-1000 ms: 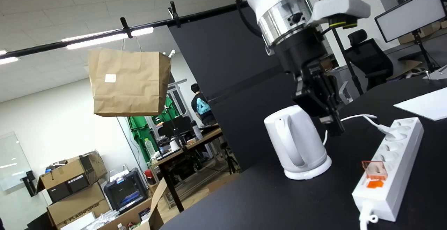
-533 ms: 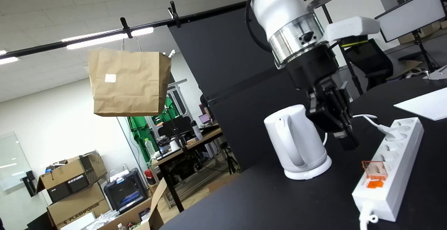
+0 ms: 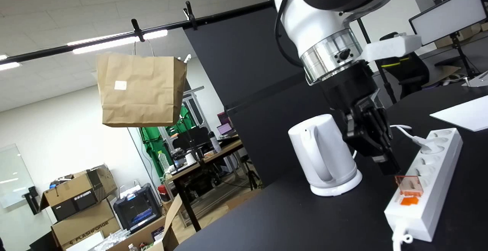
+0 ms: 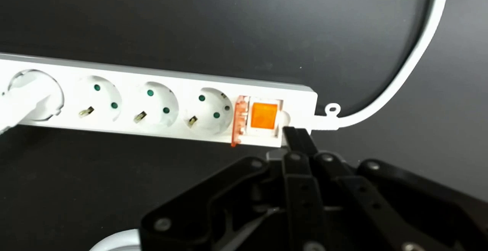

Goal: Turn on the extension cable

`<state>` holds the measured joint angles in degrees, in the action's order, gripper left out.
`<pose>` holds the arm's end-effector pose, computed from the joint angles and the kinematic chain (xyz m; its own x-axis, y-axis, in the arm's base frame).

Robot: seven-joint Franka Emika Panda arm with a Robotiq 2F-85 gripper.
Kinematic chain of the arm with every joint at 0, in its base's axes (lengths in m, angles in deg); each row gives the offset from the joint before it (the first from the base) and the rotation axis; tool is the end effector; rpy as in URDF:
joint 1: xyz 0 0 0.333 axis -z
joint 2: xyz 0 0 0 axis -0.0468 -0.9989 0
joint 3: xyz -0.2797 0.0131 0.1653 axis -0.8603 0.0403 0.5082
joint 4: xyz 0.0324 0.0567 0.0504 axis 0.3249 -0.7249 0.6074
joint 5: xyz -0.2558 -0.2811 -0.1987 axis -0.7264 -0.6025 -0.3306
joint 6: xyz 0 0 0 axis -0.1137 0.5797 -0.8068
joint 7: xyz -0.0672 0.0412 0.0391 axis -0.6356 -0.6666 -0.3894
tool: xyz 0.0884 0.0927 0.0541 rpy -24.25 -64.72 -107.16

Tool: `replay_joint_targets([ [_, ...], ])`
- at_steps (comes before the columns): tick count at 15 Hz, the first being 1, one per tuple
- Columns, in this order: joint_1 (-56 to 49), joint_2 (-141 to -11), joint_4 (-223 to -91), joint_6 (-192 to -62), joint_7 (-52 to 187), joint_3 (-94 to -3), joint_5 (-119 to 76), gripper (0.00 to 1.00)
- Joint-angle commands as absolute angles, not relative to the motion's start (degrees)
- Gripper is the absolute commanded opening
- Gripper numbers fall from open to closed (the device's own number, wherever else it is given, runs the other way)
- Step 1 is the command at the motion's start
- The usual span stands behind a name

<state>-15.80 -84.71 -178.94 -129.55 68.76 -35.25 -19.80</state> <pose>0.5803 0.2431 0.1837 0.9417 0.3325 -0.0505 0.3298 -0.9424 -0.0557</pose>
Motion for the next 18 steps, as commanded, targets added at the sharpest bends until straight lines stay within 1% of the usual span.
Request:
replay_joint_targets([
  [1,-16.50,-85.28,-178.63,-131.25,67.16,-36.35,-21.09,0.00],
  [8,-17.04,-86.30,-179.23,-134.20,66.60,-37.07,-21.89,0.00],
  [18,-15.44,-89.01,-176.12,-131.77,67.72,-36.94,-19.16,0.00],
])
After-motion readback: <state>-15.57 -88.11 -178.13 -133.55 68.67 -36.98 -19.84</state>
